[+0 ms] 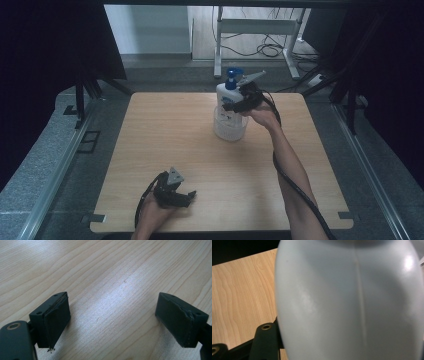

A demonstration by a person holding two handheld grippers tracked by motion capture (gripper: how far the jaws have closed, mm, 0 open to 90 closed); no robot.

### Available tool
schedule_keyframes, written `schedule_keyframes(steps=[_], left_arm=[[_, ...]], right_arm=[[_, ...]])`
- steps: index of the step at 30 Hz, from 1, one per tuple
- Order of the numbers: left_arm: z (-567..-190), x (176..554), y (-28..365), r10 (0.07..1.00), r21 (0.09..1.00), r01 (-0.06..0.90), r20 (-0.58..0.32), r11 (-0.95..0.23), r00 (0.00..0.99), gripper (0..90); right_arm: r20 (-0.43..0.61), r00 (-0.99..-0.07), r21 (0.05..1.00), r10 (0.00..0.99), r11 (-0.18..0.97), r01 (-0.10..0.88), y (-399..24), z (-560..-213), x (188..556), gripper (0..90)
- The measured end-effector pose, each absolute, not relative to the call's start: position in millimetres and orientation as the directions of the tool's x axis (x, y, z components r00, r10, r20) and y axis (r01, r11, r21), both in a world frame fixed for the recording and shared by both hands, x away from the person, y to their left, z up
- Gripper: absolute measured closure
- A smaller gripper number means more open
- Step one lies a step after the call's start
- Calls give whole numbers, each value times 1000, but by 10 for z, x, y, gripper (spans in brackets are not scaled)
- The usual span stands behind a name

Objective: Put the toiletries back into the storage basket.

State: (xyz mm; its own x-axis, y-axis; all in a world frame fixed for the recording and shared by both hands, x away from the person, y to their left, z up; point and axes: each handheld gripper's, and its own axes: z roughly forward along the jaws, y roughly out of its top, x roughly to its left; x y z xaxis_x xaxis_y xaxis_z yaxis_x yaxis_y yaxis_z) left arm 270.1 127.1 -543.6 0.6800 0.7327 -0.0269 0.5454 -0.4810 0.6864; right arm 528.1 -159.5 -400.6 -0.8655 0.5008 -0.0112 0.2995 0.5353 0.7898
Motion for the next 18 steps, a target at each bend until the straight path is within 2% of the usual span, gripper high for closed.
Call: schedule_keyframes(steps=[18], left_arm=[[-5436,2700,1270,733,687,546,-28,-480,680,120]], right_arm=[[-10,-864,790,504,534,302,-1594,-4256,5317,374]])
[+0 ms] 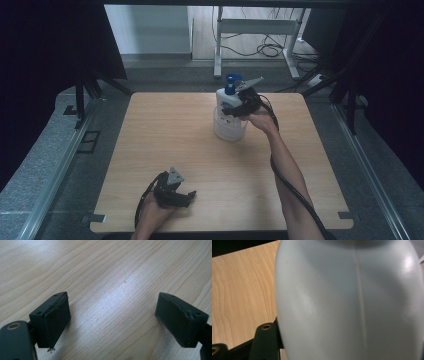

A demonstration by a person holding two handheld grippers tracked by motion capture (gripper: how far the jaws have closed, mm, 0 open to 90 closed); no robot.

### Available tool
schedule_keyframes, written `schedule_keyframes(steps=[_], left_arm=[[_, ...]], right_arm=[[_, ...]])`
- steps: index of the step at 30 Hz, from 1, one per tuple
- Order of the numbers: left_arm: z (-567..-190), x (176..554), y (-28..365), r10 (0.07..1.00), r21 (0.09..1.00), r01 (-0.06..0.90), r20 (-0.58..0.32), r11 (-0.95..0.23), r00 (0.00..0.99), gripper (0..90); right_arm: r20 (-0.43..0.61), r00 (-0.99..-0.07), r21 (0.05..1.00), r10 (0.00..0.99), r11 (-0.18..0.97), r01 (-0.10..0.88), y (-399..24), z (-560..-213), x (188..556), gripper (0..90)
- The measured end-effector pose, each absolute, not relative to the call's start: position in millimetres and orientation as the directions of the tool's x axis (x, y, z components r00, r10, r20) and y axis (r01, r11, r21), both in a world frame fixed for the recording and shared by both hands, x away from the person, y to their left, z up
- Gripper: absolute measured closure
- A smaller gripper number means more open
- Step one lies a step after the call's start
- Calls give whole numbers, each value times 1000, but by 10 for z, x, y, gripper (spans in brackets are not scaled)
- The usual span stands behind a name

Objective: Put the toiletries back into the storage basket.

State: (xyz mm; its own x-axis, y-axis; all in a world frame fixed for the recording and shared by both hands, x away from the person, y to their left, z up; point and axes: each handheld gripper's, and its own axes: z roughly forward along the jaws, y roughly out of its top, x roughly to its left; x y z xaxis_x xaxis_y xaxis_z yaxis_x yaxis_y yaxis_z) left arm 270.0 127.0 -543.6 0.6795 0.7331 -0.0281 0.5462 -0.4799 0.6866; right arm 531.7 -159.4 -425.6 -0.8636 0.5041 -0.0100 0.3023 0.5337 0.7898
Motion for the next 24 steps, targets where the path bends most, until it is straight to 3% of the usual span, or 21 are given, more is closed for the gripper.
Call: schedule_keyframes(steps=[14,24], left_arm=[[-5436,2700,1270,733,686,546,-29,-480,680,120],[-5436,2700,1270,733,686,546,-29,-480,680,120]], right_arm=[[32,-854,819,519,476,320,-1692,-4312,5316,358],[32,-849,834,527,454,313,-1715,-4254,5290,294]])
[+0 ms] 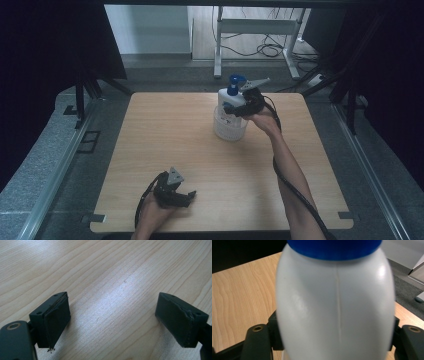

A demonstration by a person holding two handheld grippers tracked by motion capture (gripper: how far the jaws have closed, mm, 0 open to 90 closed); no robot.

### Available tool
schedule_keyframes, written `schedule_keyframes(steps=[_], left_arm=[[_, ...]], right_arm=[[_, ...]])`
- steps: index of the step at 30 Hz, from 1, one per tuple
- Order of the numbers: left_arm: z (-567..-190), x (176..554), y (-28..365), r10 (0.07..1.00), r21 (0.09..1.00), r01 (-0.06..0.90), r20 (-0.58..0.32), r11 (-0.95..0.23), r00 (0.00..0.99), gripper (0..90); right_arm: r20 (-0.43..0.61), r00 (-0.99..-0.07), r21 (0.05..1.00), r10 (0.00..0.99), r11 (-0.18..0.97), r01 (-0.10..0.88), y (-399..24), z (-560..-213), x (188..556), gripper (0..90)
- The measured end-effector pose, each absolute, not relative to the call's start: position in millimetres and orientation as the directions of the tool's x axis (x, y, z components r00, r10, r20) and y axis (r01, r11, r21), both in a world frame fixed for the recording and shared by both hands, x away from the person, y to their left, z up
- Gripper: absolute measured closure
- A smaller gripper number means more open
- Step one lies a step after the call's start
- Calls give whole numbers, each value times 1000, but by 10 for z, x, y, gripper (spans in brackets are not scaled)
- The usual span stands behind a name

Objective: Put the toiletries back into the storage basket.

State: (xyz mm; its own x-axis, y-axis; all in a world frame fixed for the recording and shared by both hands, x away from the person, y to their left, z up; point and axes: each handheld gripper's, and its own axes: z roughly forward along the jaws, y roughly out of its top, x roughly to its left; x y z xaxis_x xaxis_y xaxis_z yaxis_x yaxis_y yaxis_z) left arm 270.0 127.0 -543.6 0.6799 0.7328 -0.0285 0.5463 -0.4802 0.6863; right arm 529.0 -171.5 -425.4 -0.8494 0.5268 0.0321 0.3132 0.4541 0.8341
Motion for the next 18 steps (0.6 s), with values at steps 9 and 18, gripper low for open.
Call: schedule_keyframes(steps=[9,18], left_arm=[[-5437,2701,1271,732,686,545,-27,-482,681,120],[-5436,2700,1271,732,685,545,-26,-483,681,120]], right_arm=[[16,-849,848,528,442,291,-1758,-4142,5238,263],[-8,-853,854,522,447,265,-1785,-4032,5180,236]])
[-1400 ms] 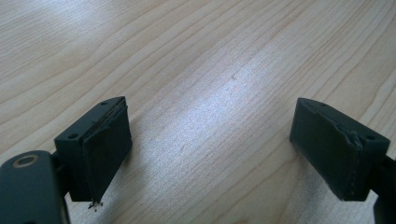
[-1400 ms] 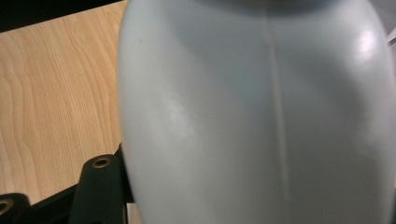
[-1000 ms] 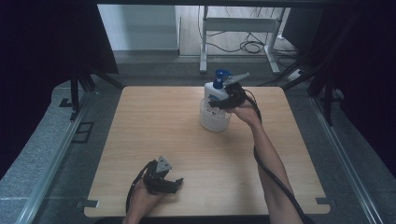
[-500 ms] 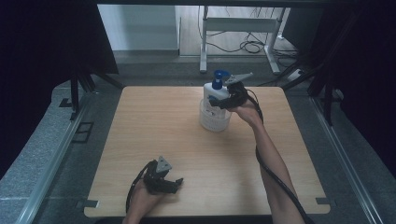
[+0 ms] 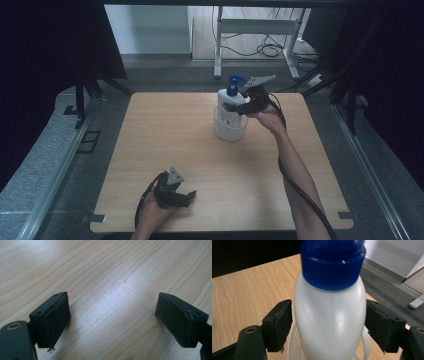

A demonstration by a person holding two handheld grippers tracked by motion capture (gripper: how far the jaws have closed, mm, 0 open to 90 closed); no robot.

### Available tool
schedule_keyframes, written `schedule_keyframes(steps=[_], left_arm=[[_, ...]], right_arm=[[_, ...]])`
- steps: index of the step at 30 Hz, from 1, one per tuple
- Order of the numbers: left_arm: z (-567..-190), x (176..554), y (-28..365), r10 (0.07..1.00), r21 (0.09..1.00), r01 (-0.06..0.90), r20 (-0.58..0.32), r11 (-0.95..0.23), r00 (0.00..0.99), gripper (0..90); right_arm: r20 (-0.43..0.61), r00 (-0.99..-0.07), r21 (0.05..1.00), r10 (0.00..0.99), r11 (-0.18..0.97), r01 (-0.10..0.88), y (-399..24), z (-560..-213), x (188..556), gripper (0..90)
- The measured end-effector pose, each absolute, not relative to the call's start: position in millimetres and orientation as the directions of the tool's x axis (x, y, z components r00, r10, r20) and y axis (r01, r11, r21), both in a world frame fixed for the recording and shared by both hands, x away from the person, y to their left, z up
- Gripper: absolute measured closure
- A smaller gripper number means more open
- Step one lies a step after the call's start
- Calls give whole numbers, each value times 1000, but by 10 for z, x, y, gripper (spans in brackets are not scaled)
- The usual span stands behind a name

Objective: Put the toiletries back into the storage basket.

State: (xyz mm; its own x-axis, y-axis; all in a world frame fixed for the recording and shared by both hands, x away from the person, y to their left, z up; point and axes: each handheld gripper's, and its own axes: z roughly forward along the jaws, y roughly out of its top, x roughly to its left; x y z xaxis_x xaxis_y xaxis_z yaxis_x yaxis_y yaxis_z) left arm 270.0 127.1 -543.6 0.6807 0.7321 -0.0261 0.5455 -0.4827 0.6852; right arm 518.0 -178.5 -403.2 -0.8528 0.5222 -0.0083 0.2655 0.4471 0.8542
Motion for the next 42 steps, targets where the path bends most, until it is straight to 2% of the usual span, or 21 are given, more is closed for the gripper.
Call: schedule_keyframes(steps=[21,42], left_arm=[[-5434,2701,1272,732,683,546,-24,-485,681,120],[-5434,2701,1271,732,683,546,-25,-485,681,120]], right_arm=[[-41,-849,864,528,445,235,-1901,-3921,5046,141],[-69,-841,849,537,474,233,-1979,-3929,4872,127]])
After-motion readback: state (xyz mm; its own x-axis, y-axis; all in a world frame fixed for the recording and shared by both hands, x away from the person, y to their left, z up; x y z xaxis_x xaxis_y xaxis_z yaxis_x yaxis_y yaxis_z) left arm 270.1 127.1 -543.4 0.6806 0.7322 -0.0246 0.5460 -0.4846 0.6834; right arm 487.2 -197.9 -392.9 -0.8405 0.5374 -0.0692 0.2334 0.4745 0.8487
